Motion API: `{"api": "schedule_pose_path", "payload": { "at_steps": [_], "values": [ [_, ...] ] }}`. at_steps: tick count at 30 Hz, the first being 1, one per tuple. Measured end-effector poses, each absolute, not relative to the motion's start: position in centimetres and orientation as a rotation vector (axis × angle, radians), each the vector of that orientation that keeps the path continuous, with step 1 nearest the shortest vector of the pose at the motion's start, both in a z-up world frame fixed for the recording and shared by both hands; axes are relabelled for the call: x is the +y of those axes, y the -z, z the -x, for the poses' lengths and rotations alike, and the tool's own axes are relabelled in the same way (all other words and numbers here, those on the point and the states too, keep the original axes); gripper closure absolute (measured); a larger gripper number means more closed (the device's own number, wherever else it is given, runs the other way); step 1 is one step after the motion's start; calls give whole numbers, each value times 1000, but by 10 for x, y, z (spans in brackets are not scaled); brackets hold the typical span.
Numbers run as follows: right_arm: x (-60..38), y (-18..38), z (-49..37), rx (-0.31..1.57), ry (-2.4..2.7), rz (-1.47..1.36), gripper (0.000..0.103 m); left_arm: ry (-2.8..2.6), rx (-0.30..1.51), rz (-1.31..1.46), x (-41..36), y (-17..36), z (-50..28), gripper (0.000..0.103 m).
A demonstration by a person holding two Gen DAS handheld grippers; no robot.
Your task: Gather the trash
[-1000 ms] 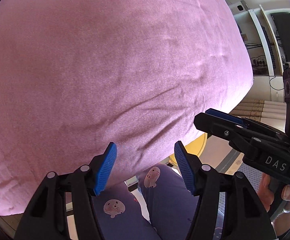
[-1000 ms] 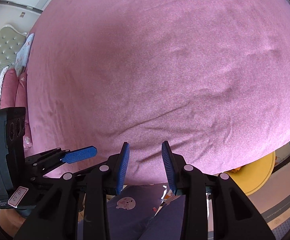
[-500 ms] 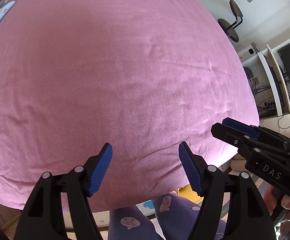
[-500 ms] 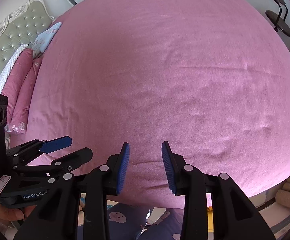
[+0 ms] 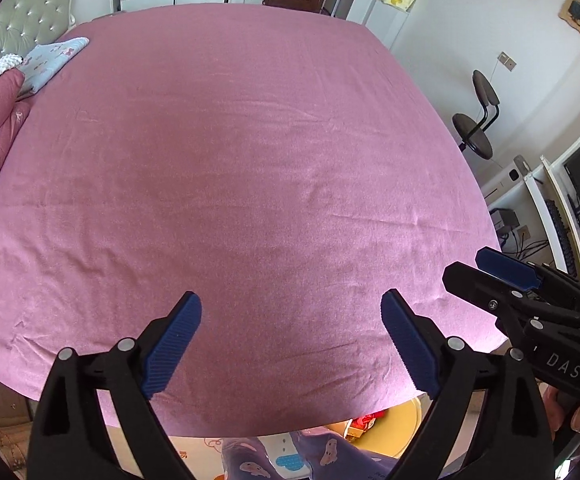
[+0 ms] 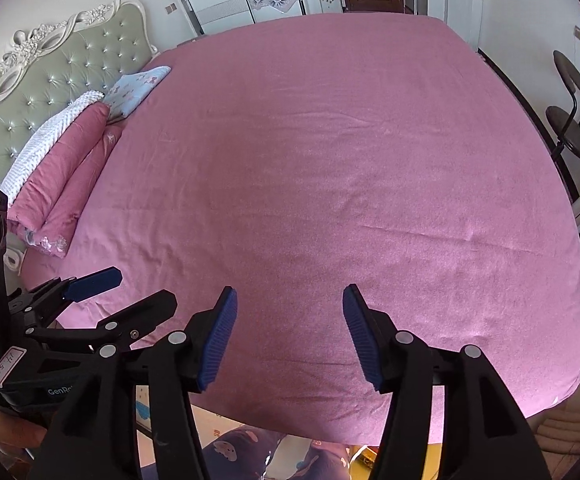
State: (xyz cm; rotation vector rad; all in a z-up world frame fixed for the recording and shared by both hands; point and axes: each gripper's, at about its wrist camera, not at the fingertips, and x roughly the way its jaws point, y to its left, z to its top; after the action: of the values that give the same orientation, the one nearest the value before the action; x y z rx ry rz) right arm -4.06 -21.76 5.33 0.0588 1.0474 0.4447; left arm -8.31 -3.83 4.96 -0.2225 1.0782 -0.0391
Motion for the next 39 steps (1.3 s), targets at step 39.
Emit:
{"api": "schedule_pose_path", "payload": {
  "at_steps": [39],
  "values": [
    [-222,-77,35,1006,-420,-138,20,-86,922,257,4,-113,83,4]
  ]
}}
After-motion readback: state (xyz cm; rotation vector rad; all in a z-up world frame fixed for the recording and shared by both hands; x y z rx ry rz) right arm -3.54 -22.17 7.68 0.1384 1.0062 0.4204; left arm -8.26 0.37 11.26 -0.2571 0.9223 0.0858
